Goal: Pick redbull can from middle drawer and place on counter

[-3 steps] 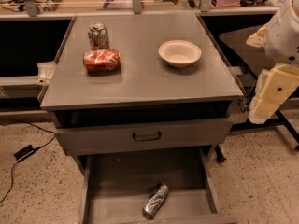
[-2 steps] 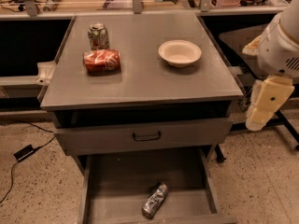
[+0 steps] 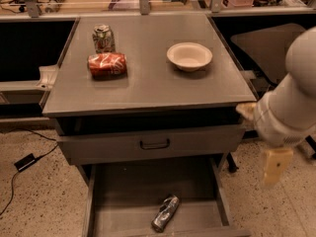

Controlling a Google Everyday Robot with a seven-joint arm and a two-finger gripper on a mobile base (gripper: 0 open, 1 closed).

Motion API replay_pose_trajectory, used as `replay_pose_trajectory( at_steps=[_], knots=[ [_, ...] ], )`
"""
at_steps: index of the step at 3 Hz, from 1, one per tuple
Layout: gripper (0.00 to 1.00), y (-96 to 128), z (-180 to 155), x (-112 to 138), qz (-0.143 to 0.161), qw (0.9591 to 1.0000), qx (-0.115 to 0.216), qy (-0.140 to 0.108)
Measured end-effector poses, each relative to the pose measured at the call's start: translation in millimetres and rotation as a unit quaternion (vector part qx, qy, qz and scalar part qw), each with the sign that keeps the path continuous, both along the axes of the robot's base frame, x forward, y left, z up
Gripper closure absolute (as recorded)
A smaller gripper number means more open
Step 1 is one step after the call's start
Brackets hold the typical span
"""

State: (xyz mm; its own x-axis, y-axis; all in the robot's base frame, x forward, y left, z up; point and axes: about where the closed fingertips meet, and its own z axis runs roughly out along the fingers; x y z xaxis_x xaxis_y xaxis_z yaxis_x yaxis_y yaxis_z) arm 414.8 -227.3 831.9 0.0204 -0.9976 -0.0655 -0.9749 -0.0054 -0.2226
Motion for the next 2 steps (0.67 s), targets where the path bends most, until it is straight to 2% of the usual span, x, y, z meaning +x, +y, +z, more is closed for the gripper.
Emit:
replay_pose_trajectory(
  at_steps=[1, 2],
  knots=[
    [0.0, -3.9, -34.8, -22.6, 0.023, 0.9991, -0.012, 0.033],
    [0.0, -0.4, -36.9, -20.0, 0.038, 0.9983, -0.012, 0.042]
  ],
)
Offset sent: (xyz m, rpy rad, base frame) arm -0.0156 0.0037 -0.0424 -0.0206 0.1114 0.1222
